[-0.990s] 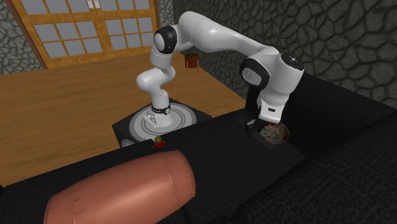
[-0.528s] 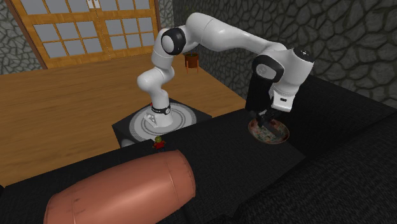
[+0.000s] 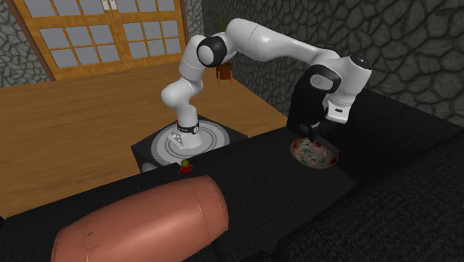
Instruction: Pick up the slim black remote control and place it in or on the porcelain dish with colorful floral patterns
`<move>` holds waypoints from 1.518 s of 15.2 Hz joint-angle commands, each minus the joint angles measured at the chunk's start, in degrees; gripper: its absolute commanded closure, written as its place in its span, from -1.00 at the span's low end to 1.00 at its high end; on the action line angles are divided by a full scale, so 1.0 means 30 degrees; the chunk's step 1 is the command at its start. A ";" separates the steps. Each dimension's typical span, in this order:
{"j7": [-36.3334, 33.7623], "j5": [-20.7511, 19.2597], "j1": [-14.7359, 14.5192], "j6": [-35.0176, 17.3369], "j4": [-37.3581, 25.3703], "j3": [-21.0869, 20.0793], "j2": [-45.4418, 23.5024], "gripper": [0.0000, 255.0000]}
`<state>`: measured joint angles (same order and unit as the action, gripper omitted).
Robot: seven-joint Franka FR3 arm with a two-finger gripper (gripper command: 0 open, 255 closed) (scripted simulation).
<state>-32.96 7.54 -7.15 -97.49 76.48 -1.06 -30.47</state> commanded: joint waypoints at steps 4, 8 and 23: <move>0.0093 0.0023 -0.0038 -0.1106 0.0834 -0.0004 -0.0264 1.00; 0.0197 0.0044 -0.0049 -0.1942 0.1442 -0.0005 -0.0497 1.00; 0.0139 0.0005 0.0043 -0.0652 0.0129 0.0023 -0.0526 -1.00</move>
<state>-32.40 7.61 -7.10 -101.22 78.59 -1.01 -32.06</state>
